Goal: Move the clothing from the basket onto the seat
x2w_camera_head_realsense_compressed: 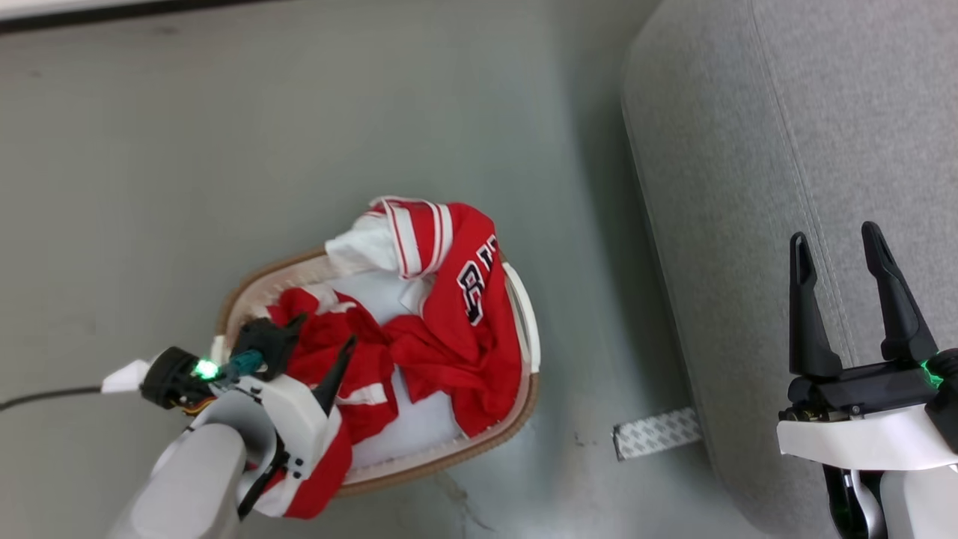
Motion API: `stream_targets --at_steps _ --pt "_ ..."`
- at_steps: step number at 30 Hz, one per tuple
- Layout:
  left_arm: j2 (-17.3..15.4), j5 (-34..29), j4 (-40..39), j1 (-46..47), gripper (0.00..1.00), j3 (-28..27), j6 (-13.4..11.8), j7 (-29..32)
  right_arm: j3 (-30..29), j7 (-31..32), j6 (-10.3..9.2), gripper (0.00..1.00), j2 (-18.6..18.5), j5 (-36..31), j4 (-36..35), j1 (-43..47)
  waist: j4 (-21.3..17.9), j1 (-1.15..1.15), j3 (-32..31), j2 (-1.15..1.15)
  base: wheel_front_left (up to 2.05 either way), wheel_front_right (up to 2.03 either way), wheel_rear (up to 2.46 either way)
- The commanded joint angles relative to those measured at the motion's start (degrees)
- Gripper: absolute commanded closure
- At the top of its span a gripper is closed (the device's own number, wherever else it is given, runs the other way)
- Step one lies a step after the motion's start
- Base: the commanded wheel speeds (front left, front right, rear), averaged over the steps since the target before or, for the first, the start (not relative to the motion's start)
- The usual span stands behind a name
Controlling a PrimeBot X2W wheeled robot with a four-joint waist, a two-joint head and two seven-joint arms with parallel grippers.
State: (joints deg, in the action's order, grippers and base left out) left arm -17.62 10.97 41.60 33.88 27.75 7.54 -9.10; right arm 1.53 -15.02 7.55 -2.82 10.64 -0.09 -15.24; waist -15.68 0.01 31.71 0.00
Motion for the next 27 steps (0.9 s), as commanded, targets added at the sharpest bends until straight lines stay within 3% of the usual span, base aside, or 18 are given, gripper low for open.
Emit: stream_targets --at_steps 1,18,27 --pt "-0.88 0.47 1.06 1.19 0.00 1.03 -0.09 0.43 -0.21 -0.11 -0.12 0.00 -0.02 0.59 -0.42 -0.74 -1.25 -0.01 1.72 0.00 0.00 0.00 0.00" --pt "-7.73 6.53 11.47 14.00 0.00 25.86 -0.08 10.16 -0.02 -0.11 -0.12 0.00 0.01 4.38 -2.34 -2.56 -5.34 -0.01 12.30 0.00 0.00 0.00 0.00" --pt "-9.52 8.68 15.00 19.46 0.00 33.74 -0.08 11.53 1.85 -0.11 -0.12 0.00 0.00 6.24 -2.44 -3.65 -7.76 -0.01 16.60 0.00 0.00 0.00 0.00"
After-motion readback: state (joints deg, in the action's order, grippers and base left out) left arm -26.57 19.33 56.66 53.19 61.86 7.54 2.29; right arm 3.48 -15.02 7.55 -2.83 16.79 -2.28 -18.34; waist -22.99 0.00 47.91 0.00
